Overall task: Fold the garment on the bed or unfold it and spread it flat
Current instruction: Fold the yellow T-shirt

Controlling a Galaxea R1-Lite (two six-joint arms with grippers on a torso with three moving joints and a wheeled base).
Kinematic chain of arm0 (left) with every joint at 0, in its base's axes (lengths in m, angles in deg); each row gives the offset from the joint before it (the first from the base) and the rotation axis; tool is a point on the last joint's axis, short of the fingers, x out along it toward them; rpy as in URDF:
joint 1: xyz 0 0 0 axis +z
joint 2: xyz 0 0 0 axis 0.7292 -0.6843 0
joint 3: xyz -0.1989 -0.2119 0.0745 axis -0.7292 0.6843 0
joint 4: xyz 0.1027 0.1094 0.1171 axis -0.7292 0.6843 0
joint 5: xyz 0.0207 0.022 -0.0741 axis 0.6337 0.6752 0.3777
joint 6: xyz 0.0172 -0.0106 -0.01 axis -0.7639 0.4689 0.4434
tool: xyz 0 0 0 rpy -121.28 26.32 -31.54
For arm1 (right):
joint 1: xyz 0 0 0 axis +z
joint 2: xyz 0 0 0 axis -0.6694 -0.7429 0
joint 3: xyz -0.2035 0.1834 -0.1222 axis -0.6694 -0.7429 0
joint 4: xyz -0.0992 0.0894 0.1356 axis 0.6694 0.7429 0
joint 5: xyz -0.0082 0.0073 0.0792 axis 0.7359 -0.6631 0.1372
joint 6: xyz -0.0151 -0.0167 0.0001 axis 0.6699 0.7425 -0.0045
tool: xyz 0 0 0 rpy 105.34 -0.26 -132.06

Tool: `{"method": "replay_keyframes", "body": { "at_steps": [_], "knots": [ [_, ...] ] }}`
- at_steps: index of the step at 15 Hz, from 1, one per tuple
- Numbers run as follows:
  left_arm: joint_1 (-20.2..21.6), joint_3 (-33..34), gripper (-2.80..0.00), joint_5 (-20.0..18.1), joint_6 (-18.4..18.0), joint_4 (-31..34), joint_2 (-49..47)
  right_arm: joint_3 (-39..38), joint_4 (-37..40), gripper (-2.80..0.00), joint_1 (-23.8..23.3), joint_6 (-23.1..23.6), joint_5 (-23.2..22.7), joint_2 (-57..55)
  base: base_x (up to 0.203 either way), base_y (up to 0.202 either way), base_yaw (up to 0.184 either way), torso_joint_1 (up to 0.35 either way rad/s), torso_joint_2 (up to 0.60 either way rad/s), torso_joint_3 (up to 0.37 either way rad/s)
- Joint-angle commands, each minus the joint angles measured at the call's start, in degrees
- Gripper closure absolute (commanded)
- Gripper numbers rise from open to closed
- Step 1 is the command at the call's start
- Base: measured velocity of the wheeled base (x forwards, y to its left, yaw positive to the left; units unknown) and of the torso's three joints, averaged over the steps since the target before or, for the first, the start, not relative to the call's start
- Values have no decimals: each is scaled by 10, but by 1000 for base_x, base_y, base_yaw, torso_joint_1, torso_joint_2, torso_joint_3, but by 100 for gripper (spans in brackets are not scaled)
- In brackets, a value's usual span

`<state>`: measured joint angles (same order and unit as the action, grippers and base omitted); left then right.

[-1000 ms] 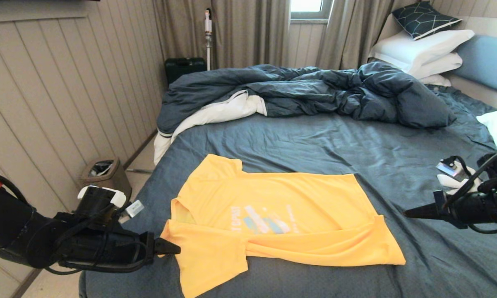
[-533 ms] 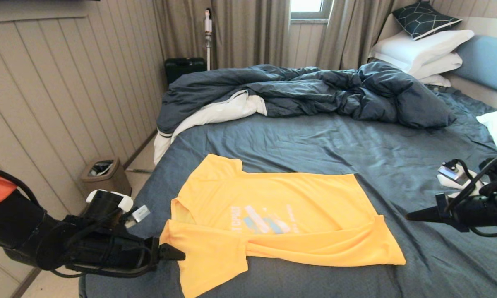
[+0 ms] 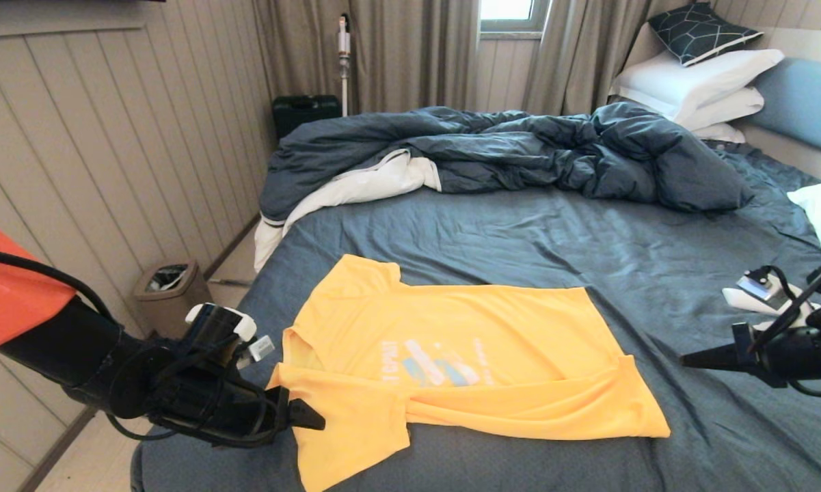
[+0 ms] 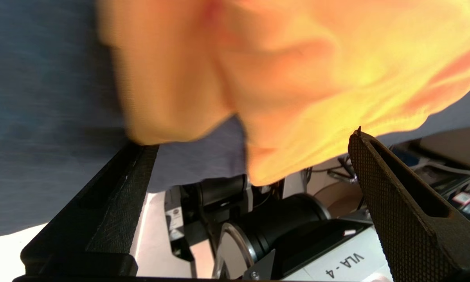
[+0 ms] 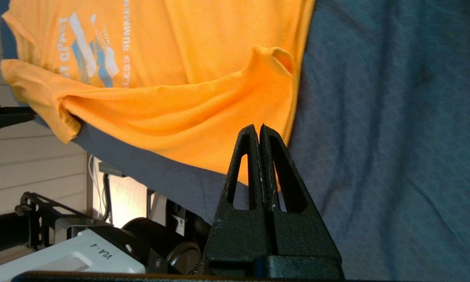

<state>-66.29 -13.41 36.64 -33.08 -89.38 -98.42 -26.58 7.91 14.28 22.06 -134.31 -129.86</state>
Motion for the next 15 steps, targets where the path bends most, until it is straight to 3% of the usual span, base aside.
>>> {"method": "replay_keyframes", "body": {
  "at_steps": [1,5,15],
  "knots": [
    [-19,-4,-280,-1,3,-1,-10,0,1,0,0,1,-3,1,0,0,0,0,0,0],
    [-36,-14,-280,67,2,3,-22,0,1,0,-3,1,-8,4,0,0,0,0,0,0],
    [-85,-65,-280,112,11,39,-44,2,1,0,-12,1,-9,7,0,0,0,0,0,0]
  ]
}}
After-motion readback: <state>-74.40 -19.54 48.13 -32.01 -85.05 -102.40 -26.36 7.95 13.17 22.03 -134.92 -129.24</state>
